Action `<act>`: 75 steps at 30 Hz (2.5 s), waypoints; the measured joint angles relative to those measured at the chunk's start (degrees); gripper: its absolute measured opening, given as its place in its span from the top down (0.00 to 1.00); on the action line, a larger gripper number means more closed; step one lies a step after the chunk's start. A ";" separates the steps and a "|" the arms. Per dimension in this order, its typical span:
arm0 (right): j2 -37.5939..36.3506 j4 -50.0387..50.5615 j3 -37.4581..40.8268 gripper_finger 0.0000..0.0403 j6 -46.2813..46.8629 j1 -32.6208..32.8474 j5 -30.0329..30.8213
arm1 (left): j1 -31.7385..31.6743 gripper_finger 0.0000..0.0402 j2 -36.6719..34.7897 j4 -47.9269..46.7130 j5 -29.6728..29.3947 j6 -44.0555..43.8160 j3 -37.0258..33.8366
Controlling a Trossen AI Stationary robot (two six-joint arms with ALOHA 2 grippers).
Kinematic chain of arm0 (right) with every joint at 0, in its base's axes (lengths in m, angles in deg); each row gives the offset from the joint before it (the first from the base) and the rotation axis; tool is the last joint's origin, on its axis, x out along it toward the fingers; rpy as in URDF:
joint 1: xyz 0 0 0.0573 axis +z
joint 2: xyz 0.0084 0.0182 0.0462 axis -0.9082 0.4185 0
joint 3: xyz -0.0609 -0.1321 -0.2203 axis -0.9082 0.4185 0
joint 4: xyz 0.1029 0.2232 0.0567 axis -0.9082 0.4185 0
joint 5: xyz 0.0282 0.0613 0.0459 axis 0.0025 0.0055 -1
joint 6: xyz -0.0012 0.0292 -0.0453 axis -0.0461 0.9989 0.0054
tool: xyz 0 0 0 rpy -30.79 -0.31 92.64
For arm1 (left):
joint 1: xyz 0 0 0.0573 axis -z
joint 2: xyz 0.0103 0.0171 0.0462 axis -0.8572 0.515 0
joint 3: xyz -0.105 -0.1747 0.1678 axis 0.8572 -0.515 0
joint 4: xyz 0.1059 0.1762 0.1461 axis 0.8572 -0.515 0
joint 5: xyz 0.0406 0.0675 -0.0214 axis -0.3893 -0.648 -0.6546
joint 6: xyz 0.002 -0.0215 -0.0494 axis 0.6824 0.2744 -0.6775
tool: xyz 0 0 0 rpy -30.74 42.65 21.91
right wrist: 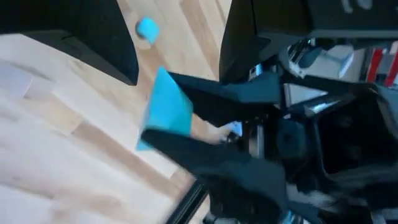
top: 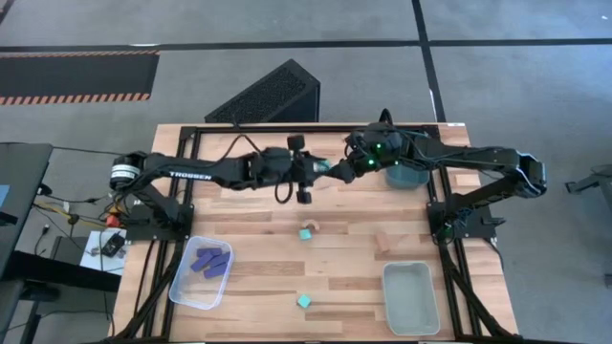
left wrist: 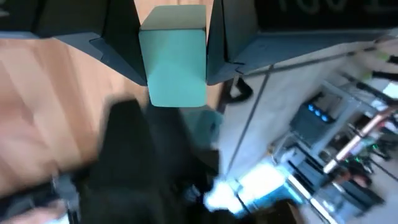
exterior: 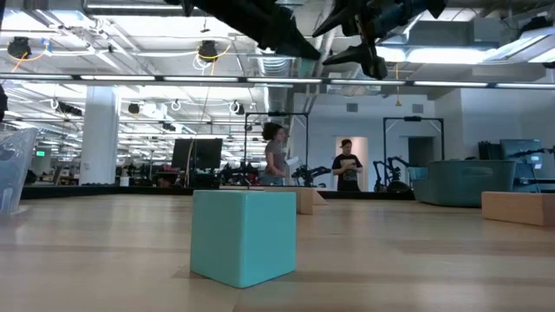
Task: Sort & place blocks by color
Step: Put the top left blue block into the blue bin
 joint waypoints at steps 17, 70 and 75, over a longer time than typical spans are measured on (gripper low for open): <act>0.04 -4.65 -0.09 0.54 2.60 -4.86 0.32 | -5.94 0.71 -0.03 7.16 12.63 5.04 -0.09; -4.94 45.46 10.42 0.79 -7.12 -23.81 27.84 | -16.66 0.55 6.31 -5.56 13.63 -26.68 -0.04; -3.98 43.64 13.80 0.69 -4.31 -24.34 27.30 | -17.75 0.55 6.31 -5.98 13.74 -22.98 -0.04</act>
